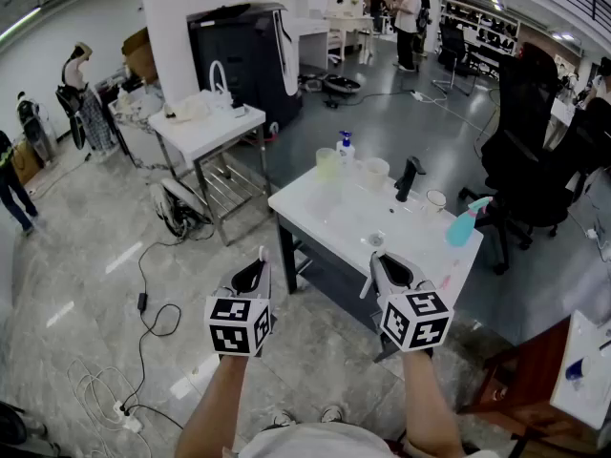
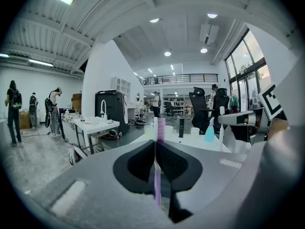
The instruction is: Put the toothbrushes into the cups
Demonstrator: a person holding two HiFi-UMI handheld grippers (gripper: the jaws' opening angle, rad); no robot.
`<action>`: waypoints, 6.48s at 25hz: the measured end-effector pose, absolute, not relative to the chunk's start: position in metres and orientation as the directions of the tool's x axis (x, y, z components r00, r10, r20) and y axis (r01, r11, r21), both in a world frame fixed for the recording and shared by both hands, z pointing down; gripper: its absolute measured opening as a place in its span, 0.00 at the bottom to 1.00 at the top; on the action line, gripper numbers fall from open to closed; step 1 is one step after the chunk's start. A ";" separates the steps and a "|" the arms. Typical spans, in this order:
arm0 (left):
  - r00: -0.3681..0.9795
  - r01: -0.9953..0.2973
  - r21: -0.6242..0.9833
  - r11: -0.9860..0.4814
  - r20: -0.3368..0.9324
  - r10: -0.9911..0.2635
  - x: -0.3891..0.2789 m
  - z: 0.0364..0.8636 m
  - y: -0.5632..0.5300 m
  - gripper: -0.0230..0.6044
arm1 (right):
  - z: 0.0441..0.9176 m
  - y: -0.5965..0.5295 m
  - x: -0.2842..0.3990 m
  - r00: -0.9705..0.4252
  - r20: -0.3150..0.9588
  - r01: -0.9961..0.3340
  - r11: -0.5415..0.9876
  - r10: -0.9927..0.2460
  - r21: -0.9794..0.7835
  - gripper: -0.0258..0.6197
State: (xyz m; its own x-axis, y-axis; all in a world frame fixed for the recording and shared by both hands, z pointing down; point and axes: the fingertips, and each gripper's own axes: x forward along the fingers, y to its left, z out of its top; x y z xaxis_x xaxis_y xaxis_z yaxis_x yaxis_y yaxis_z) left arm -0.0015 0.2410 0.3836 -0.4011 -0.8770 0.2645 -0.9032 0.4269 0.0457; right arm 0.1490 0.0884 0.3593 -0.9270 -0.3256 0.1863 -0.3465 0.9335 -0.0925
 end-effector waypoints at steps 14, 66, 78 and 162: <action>-0.417 -0.896 0.042 0.442 0.267 -0.869 0.015 0.385 0.189 0.06 | 0.366 0.043 0.164 -0.940 0.180 -0.314 0.941 -0.290 -0.124 0.07; -0.121 -0.979 0.125 0.161 0.283 -0.952 -0.243 0.423 0.092 0.06 | 0.389 -0.012 -0.058 -0.800 0.248 -0.581 0.809 -0.546 -0.093 0.06; -0.058 -0.989 0.116 0.094 0.283 -0.957 -0.253 0.429 0.031 0.06 | 0.389 -0.064 -0.060 -0.760 0.228 -0.639 0.764 -0.609 -0.090 0.06; 0.224 -0.965 0.205 -0.165 0.308 -0.925 -0.290 0.448 -0.284 0.06 | 0.435 -0.345 -0.101 -0.581 0.315 -0.806 0.584 -0.750 -0.097 0.06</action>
State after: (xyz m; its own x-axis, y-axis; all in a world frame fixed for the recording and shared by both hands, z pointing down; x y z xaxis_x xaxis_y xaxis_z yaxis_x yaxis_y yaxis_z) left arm -0.2899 -0.2843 0.4475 0.2239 -0.9247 0.3078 -0.9646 -0.1651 0.2055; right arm -0.1011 -0.3446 0.4354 -0.5811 -0.7502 0.3154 -0.8062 0.5837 -0.0968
